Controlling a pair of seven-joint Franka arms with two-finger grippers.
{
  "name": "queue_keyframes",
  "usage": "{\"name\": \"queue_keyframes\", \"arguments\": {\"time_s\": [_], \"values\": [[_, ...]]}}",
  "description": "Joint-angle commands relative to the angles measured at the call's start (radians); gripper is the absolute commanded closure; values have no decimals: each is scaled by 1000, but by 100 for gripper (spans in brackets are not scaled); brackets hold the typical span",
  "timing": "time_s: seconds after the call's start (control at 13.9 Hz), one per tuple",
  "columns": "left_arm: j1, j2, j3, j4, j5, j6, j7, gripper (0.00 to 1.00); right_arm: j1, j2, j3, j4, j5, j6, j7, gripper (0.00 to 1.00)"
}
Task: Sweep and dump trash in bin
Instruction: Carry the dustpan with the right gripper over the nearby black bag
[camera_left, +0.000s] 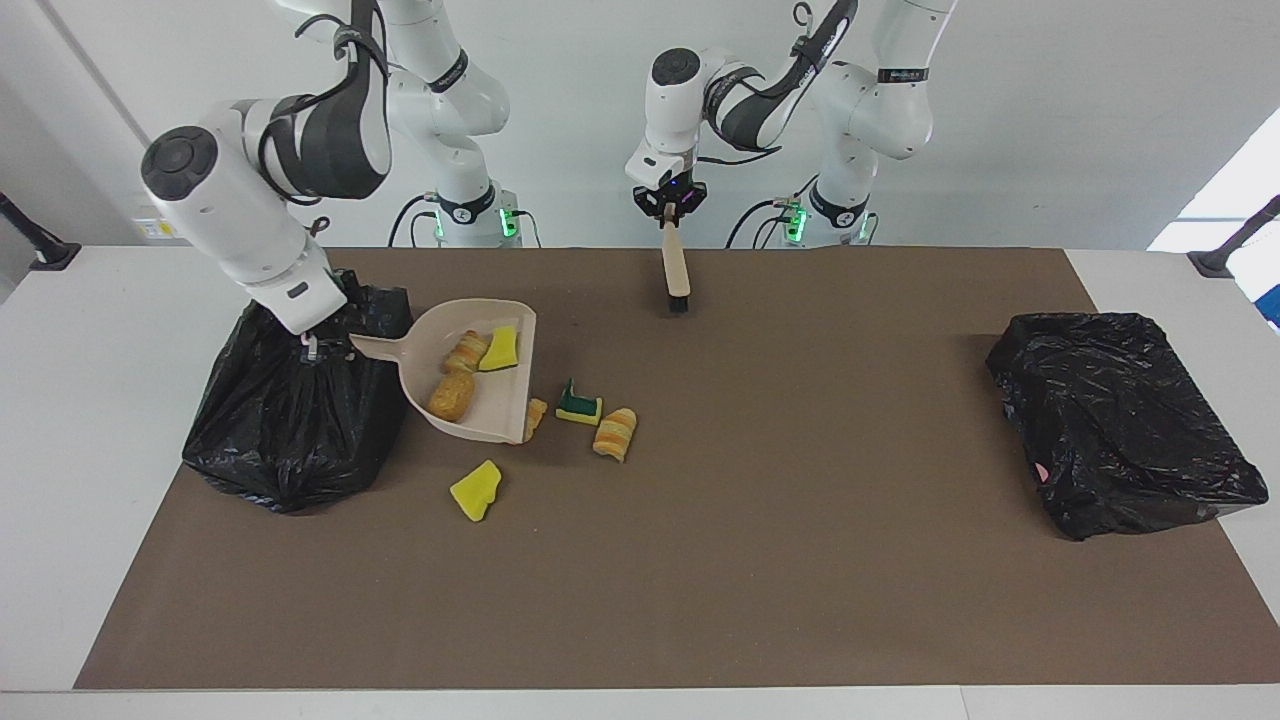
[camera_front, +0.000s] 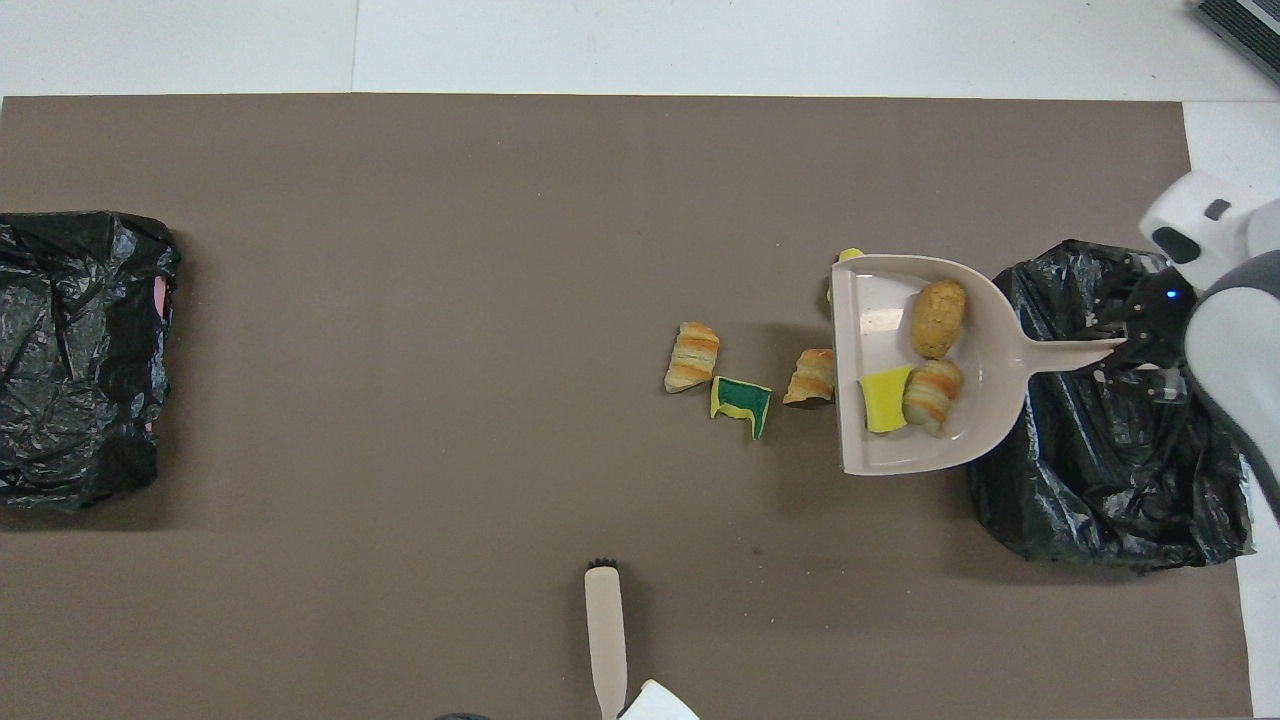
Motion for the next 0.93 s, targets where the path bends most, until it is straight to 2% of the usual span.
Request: {"name": "queue_keyframes", "arguments": {"time_s": [0.0, 0.22, 0.29, 0.36, 0.43, 0.5, 0.65, 0.86], "values": [[-16, 16, 13, -10, 9, 36, -19, 100, -124, -33, 6, 4, -14, -28, -137, 100], [-17, 56, 13, -4, 9, 33, -16, 100, -237, -44, 6, 4, -52, -17, -254, 100], [-16, 56, 14, -1, 9, 26, -11, 77, -271, -45, 4, 3, -69, -4, -260, 100], [-11, 59, 14, 8, 9, 18, -5, 32, -299, -45, 6, 3, -113, 18, -263, 100], [-5, 59, 16, 16, 9, 16, -2, 0, -317, -48, 6, 1, -147, 47, -262, 100], [2, 59, 20, 31, 9, 12, 4, 0, -323, -51, 4, -4, -178, 67, -237, 100], [97, 69, 23, 98, 11, -31, 53, 0, -325, -51, 1, -11, -300, 113, -184, 100], [257, 154, 23, 236, 14, -106, 172, 0, -310, -56, 1, -11, -408, 127, -44, 100]]}}
